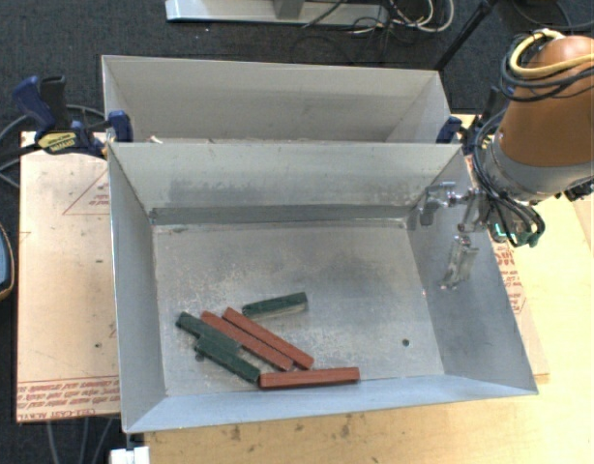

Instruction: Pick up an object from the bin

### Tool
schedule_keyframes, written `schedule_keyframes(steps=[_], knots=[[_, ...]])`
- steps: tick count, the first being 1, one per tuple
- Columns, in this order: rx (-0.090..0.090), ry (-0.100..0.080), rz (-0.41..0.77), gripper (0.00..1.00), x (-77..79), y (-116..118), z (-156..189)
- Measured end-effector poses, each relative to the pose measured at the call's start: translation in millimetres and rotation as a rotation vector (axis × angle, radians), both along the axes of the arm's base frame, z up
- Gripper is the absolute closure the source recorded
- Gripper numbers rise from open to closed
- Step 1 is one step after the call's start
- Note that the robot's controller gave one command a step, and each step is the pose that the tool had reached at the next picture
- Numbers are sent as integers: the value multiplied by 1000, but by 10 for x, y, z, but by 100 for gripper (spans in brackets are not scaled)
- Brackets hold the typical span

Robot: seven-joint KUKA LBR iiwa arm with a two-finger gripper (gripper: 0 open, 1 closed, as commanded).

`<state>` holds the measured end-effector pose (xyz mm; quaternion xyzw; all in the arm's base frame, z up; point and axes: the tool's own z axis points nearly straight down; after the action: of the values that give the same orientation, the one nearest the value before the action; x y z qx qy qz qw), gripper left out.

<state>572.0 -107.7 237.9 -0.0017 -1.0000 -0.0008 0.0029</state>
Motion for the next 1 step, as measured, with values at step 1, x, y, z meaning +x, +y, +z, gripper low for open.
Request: schedule_keyframes(steps=[1], knots=[[1,-8,-98,0,359,570,-284]])
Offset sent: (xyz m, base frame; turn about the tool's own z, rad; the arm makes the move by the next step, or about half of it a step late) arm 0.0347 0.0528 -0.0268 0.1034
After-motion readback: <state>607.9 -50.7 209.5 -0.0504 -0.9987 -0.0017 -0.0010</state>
